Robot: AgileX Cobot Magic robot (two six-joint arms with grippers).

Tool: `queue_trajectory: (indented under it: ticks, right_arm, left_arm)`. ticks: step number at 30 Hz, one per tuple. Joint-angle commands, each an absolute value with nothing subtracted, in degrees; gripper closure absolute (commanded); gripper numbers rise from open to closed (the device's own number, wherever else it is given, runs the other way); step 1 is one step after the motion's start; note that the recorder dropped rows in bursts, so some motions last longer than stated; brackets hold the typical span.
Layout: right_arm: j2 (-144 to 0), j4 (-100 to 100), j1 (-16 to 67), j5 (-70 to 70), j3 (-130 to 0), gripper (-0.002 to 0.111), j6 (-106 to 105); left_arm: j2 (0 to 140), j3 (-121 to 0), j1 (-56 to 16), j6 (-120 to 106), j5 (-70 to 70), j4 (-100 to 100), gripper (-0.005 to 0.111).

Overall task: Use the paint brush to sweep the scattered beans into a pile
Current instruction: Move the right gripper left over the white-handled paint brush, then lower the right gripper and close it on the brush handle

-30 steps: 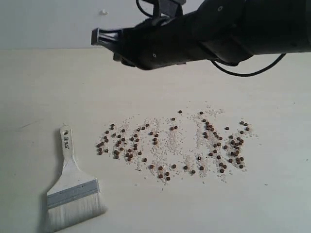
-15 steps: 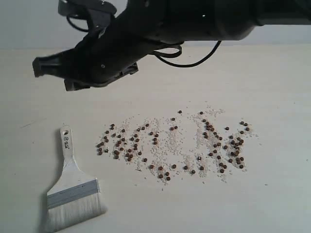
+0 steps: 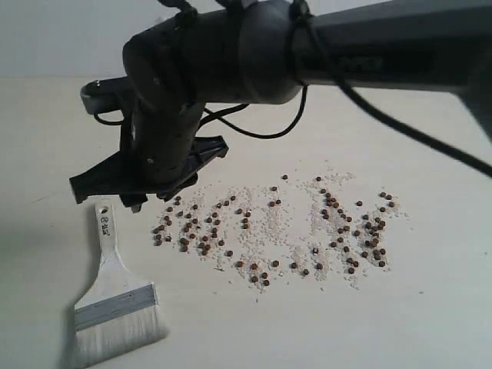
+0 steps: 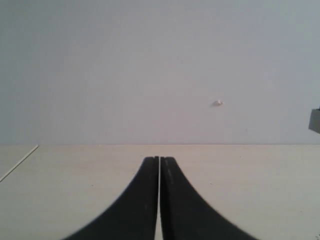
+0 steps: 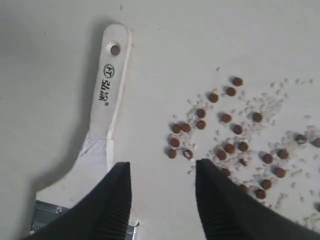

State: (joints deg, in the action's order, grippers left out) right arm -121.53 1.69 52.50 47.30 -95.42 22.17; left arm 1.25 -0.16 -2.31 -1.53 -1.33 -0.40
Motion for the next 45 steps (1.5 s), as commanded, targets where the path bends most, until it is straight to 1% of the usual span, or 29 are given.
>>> queue_trajectory:
  ticks: [1, 6, 10, 15, 25, 45]
  right_arm:
    - [-126.7, 4.5, 52.6, 51.9, -102.9, 0.06, 20.6]
    - [-132.1, 3.8, 53.9, 57.6, -111.9, 0.059, 20.7]
    - [-135.6, 4.0, 55.0, 57.8, -116.2, 0.05, 19.5]
    - [-139.0, 3.4, 55.0, 60.3, -119.5, 0.05, 21.2]
    - [-141.8, 4.2, 55.6, 60.2, -121.0, 0.05, 22.7]
    - [-142.8, 4.4, 56.6, 59.2, -121.0, 0.05, 25.7]
  left_arm:
    - [1.4, 0.0, -2.3, -1.6, -1.1, -0.5, 0.103]
    - [1.4, 0.0, -2.3, -1.5, -1.1, -0.5, 0.103]
    - [1.4, 0.0, -2.3, -1.5, -1.1, -0.5, 0.103]
    - [1.4, 0.0, -2.3, -1.5, -1.1, -0.5, 0.103]
    - [1.4, 0.0, -2.3, -1.4, -1.1, -0.5, 0.103]
    - [1.4, 0.0, -2.3, -1.3, -1.1, -0.5, 0.103]
